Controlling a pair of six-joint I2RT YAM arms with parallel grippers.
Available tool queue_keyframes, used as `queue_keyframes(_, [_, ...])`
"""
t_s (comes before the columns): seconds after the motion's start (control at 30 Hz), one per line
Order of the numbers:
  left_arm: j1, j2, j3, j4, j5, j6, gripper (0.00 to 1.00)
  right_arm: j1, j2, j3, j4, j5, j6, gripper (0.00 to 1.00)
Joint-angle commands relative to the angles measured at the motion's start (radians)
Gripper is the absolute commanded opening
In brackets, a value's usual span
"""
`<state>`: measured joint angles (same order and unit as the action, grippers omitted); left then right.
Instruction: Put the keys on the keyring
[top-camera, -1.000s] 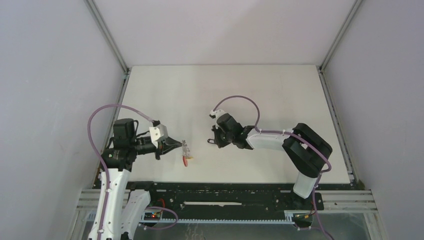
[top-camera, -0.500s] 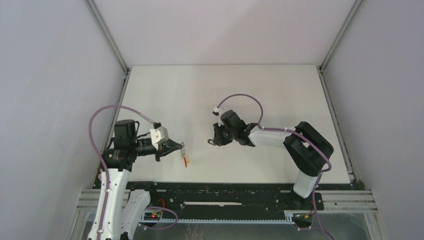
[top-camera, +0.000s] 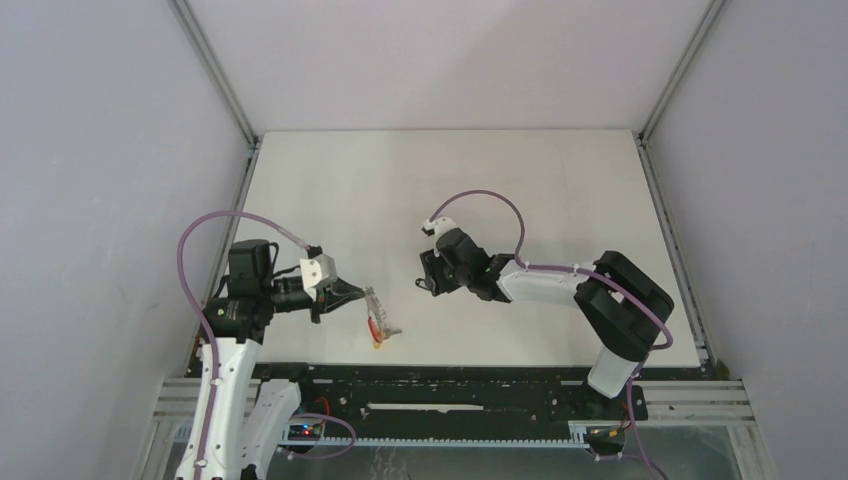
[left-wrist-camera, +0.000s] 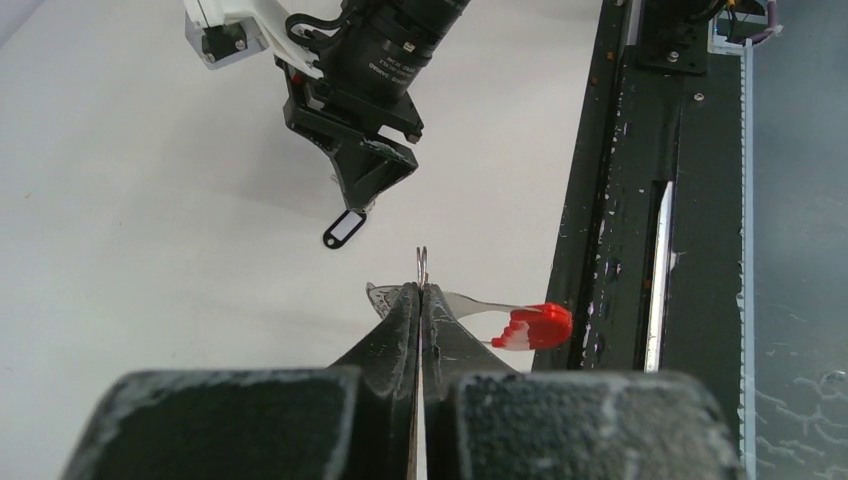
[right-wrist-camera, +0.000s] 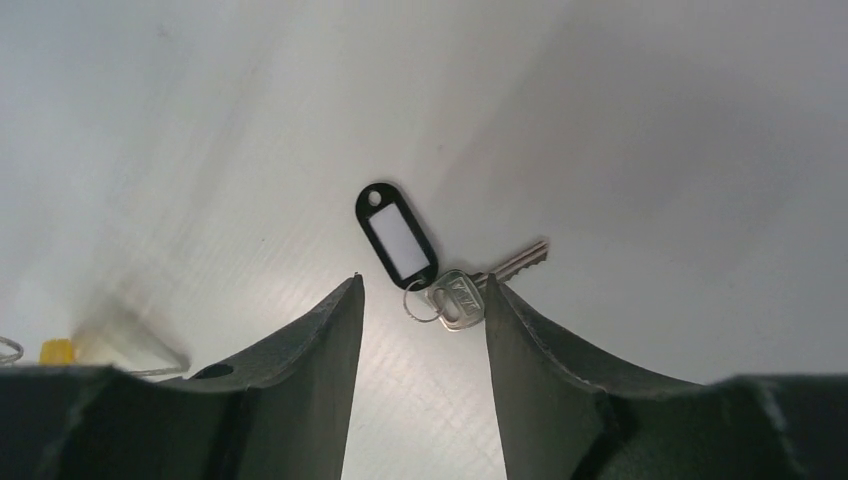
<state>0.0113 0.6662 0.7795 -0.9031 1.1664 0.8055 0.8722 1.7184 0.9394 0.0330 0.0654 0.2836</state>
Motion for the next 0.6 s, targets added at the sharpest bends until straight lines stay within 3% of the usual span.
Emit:
queue_keyframes(0.0, [-0.004,-0.011,0.047,0.003,0.045,0.018,0.0,0.028,0.01,-0.004,0.055,0.052,-0.07,0.55])
queue_keyframes(0.27, [-0.003,-0.009,0.052,0.003,0.062,-0.001,0.0,0.027,0.058,0.026,0.045,0.056,-0.089,0.46])
queue_keyframes(0.57, [-0.002,-0.008,0.053,0.016,0.075,-0.025,0.0,0.034,0.084,0.027,0.04,0.07,-0.113,0.5])
